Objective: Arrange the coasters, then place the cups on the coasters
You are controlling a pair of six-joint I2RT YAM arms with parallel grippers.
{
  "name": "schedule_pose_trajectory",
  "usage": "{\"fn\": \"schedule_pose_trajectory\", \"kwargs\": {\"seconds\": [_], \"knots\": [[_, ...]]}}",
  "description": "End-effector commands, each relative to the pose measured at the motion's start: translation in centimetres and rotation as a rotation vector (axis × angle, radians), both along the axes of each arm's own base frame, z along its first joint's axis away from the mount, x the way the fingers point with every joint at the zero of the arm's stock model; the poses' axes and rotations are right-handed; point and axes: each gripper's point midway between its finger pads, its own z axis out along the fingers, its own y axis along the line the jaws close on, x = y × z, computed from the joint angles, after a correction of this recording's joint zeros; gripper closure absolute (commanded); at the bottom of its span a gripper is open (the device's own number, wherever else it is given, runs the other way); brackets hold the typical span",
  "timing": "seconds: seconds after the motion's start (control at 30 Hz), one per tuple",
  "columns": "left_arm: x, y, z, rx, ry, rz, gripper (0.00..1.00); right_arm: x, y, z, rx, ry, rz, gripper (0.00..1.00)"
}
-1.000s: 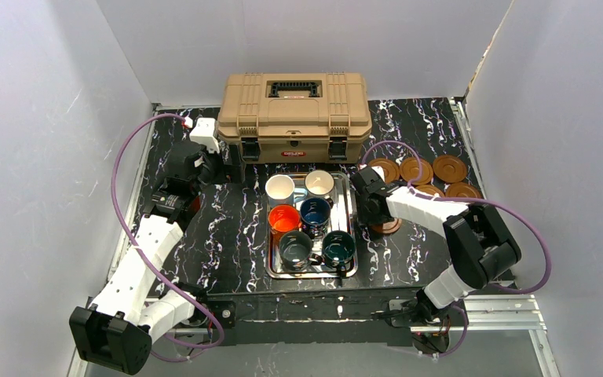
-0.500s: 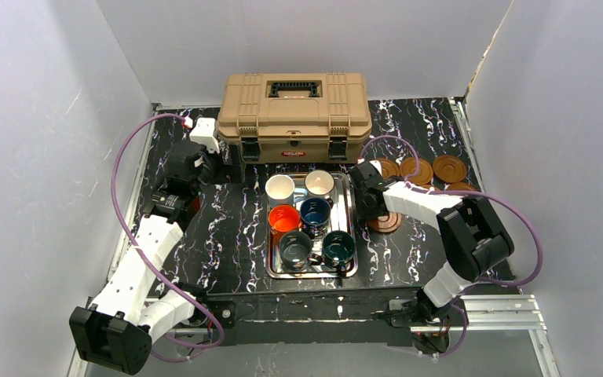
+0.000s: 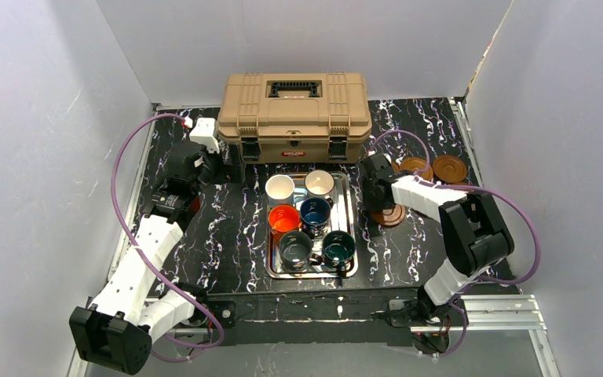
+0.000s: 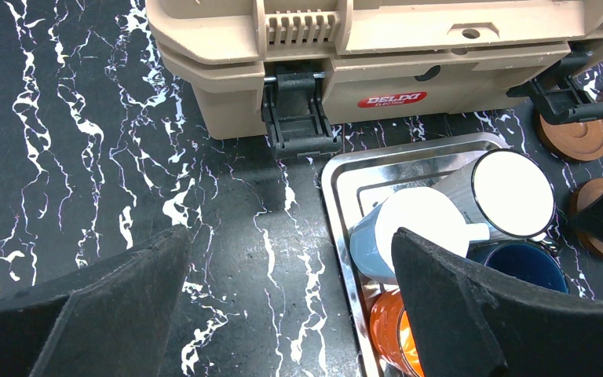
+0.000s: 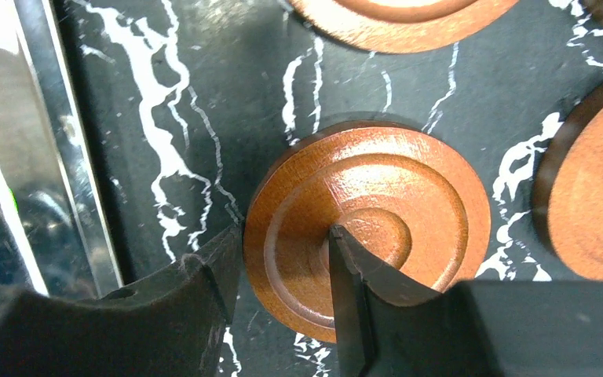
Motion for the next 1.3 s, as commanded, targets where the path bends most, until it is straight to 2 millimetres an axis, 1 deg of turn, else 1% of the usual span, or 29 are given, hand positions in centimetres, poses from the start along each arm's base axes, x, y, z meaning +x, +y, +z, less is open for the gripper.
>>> {"fn": "schedule_pose_trajectory", "kwargs": {"seconds": [0.0, 0.2, 0.6, 0.83, 1.0, 1.27], "knots": [[-0.2, 0.0, 0.5, -0.003, -0.016, -0.002, 0.02, 0.7, -1.0, -0.9, 0.017, 0.026, -0.007, 0.49], [-0.1, 0.0, 0.3, 0.002, -0.013, -0.001, 0.02, 1.7, -1.7, -1.2, 0.029, 0.025, -0.018, 0.5], [-0.1, 0.1, 0.3, 0.009, -0.013, 0.003, 0.02, 3.1, -1.9, -1.4, 0.048, 0.018, -0.021, 0.51], [-0.1, 0.1, 0.3, 0.009, -0.012, 0.003, 0.02, 3.1, -2.7, -1.4, 0.041, 0.02, -0.039, 0.52], [0.0, 0.1, 0.3, 0.01, -0.012, 0.003, 0.02, 3.1, -3.0, -1.5, 0.044, 0.022, -0.043, 0.52], [-0.1, 0.1, 0.3, 0.01, -0.013, 0.004, 0.02, 3.2, -2.7, -1.5, 0.064, 0.023, -0.036, 0.52]]}}
